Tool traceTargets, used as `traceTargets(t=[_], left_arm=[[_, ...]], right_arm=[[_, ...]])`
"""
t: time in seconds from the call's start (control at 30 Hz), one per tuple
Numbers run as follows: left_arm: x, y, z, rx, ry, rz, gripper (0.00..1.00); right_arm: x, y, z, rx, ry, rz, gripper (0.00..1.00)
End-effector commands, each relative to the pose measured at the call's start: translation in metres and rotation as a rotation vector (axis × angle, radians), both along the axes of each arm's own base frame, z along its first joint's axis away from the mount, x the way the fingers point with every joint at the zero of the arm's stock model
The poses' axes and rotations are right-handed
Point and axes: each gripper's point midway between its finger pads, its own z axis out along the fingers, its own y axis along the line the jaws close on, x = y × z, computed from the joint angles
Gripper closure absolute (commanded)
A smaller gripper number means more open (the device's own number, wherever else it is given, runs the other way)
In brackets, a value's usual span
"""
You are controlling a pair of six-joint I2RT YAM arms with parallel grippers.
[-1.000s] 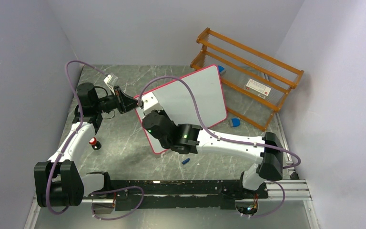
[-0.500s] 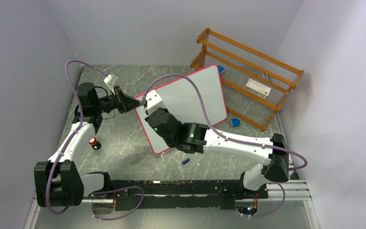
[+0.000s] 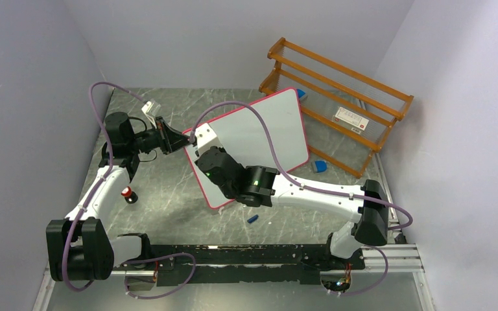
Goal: Write a sentence on the whiteboard
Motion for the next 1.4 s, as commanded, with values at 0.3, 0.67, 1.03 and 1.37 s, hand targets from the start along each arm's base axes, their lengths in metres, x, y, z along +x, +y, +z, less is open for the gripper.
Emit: traceTargets(t=[0.3,0.67,1.03,1.37], left_arm=[[-0.006,-0.006,-0.021,0.058,-0.004,-0.03,0.95],[-0.007,-0.007,-0.021,0.056,-0.004,-0.034,0.95],[-0.006,-0.007,-0.022,0.055,-0.001,-0.034,0.95],[-0.006,-0.007,-0.022,0.055,0.001,-0.032,0.95]], right_arm=[[0.008,0.005,0.014,0.061,-0.018,-0.025,1.0],[0.012,0.002,0.005,0.048,-0.008,-0.038,1.0],[0.006,-0.005,-0.007,0.009,0.034,-0.034,1.0],[0.001,-0.012,-0.02,-0.012,0.071,-0.035,1.0]])
